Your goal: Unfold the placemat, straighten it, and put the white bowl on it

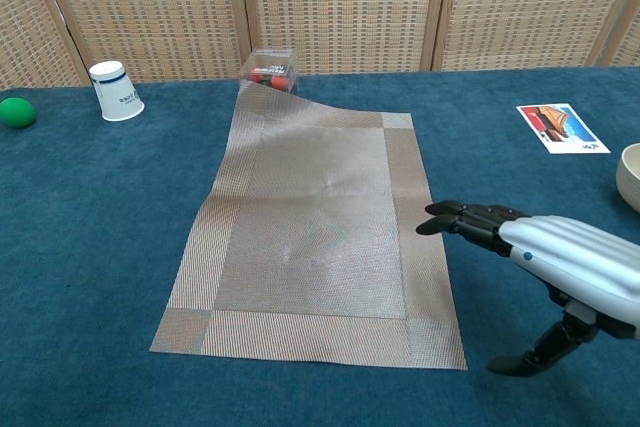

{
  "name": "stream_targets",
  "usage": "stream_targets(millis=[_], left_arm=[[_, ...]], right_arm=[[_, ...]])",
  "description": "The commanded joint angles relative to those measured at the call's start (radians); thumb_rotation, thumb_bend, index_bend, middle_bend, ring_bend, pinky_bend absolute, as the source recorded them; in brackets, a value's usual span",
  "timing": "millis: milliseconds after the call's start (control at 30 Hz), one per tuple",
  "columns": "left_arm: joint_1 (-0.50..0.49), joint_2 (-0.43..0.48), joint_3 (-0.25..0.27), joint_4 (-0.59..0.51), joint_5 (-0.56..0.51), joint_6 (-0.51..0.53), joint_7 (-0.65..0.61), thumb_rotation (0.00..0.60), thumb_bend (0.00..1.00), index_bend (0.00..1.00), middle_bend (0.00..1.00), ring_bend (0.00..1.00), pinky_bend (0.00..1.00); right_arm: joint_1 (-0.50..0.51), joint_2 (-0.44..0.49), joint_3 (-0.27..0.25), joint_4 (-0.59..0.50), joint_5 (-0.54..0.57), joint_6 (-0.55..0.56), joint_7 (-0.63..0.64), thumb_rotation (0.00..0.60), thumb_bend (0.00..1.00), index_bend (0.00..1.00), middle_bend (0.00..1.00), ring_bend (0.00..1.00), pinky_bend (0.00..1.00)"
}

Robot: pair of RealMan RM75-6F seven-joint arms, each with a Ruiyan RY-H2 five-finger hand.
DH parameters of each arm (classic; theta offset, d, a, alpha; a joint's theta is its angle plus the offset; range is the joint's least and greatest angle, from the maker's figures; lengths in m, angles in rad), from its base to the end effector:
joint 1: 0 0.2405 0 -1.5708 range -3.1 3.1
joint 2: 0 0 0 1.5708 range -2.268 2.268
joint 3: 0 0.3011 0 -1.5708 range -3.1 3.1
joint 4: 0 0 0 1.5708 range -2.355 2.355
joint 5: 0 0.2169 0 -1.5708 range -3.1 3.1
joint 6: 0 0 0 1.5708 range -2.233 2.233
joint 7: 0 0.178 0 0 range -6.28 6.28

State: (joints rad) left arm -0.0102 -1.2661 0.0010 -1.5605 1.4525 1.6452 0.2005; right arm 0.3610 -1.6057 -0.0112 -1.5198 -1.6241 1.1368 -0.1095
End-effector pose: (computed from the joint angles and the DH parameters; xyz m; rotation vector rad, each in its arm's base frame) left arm -0.3685 0.1798 0.1435 -1.2771 -0.8143 -0.7900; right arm -0.2220 -0.2527 -0.0636 1.9309 -1.1013 1.1196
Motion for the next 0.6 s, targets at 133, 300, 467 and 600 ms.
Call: stream_targets(millis=[133,300,467,600], left_arm=[[0.003,0.001,-0.005,-0.001,0.002,-0.006,-0.001,0.6,0.1,0.09,0.0,0.0,0.0],[0.006,-0.001,-0.011,-0.003,-0.004,-0.014,-0.003,0.6,0.1,0.09,0.0,0.0,0.0],[0.008,-0.003,-0.017,0.0,-0.005,-0.021,0.0,0.6,0.1,0.09,0.0,0.0,0.0],[0.011,-0.007,-0.022,-0.001,-0.01,-0.023,0.004,0.6,0.1,0.09,0.0,0.0,0.0]], right_arm=[[0.007,-0.026,-0.003,0.017,0.023,-0.019,-0.011,0.6,0.03,0.12,0.0,0.0,0.0],[0.013,-0.046,0.001,0.031,0.044,-0.029,-0.016,0.6,0.04,0.12,0.0,0.0,0.0],[0.021,-0.062,0.01,0.039,0.067,-0.039,-0.019,0.6,0.04,0.12,0.0,0.0,0.0],[0.029,-0.077,0.012,0.051,0.078,-0.05,-0.02,0.6,0.06,0.12,0.0,0.0,0.0]])
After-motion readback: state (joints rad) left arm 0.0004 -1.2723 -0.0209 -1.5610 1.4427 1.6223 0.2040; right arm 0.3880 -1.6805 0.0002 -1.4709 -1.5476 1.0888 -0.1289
